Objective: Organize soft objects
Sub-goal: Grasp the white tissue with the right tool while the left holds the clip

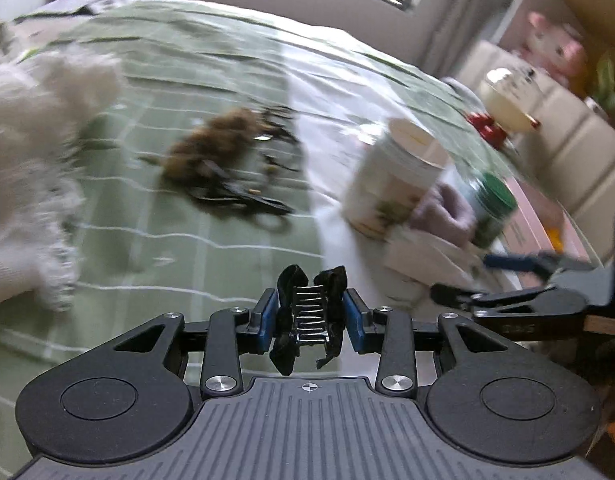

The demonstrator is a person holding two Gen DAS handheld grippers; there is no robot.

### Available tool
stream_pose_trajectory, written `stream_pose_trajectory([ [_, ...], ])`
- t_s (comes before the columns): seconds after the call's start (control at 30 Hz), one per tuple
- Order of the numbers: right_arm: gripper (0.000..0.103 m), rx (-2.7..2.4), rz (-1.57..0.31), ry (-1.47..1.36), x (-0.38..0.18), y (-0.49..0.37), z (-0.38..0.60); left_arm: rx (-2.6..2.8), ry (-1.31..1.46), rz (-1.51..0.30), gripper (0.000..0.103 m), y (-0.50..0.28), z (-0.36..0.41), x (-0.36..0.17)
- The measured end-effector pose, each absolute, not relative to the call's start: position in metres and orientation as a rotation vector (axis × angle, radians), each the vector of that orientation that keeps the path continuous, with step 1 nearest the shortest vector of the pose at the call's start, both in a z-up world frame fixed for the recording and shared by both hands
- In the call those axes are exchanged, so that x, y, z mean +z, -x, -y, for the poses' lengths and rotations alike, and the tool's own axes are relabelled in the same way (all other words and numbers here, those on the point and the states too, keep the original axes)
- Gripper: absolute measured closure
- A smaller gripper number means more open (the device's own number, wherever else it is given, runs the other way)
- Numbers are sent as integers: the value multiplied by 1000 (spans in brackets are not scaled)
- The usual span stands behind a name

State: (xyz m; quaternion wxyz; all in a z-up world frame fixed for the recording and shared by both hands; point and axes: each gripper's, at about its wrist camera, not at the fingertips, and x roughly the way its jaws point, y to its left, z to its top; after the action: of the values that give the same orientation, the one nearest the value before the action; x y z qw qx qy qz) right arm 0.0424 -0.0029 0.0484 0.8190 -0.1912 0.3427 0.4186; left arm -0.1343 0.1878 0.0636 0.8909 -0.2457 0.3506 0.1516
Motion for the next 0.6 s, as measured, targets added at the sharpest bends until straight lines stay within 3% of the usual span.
stream_pose_trajectory([
  [0.1, 17, 947, -873, 328, 37, -41, -19, 345, 533, -730, 63, 141, -201, 61],
  [0.17, 17, 1079, -919, 278, 41, -22, -21, 349, 548, -731, 63, 143, -207, 57],
  [0.43, 17, 1101, -646, 535, 73, 32, -31, 335, 599, -716, 63, 153, -217, 42],
  [0.6, 17, 1051, -687, 543, 63, -10, -67, 320, 579, -726, 63, 154, -219, 41],
])
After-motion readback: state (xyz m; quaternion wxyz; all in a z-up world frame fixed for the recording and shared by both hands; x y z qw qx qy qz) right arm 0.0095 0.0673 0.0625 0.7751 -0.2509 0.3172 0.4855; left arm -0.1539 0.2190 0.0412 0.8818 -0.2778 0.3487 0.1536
